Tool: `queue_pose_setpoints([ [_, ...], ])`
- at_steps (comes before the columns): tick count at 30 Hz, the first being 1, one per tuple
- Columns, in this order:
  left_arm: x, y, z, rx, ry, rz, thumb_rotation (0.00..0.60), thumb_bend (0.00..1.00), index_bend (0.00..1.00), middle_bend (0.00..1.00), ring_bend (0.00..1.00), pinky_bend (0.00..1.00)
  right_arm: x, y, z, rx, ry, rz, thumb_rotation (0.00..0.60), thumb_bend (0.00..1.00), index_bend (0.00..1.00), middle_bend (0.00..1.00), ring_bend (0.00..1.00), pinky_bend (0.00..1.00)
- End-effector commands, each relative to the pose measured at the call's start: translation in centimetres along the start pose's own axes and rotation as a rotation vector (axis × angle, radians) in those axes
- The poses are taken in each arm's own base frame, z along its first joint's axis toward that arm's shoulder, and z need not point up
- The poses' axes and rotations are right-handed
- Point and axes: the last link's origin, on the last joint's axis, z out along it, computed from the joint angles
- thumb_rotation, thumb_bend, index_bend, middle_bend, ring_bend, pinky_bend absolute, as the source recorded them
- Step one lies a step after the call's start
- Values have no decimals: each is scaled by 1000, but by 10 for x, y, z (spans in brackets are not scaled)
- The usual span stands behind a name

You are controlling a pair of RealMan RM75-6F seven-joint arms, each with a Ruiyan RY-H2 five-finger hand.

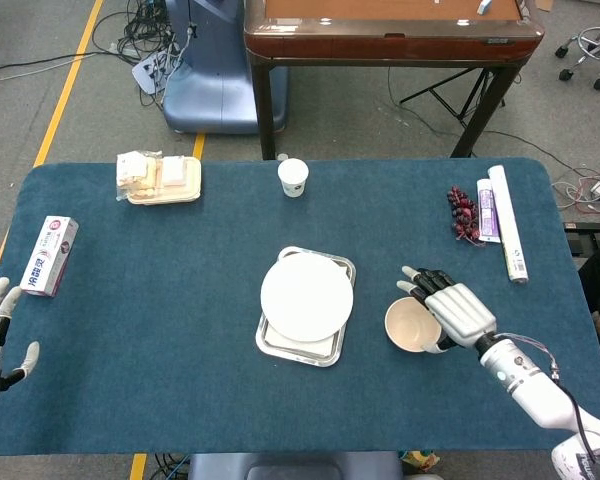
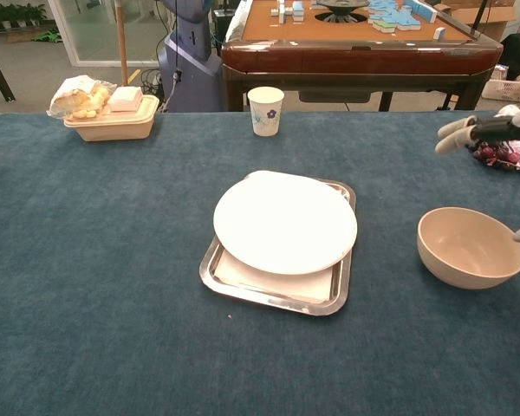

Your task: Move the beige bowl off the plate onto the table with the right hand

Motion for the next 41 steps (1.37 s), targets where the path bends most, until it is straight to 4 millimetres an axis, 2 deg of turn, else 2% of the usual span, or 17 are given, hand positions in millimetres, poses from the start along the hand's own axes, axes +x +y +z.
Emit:
queue_pose_setpoints([
  [1, -2, 0, 1, 9, -21, 6, 600, 358, 0, 0, 0, 0, 2, 4, -19, -58, 94, -70, 600, 149, 0, 0, 0, 79],
  [10, -8, 4, 9, -10, -46, 14, 600, 357, 0, 0, 0, 0, -22, 22, -44, -242, 276, -136, 600, 153, 0, 0, 0, 79],
  [20, -12, 5, 12, -1, -61, 33, 600, 357, 0, 0, 0, 0, -34, 34, -60, -301, 395, -108, 600, 153, 0, 0, 0, 79],
  [41, -15, 4, 14, 0, -67, 43, 600, 357, 0, 0, 0, 0, -40, 40, -54, -289, 350, -80, 600, 153, 0, 0, 0, 79],
])
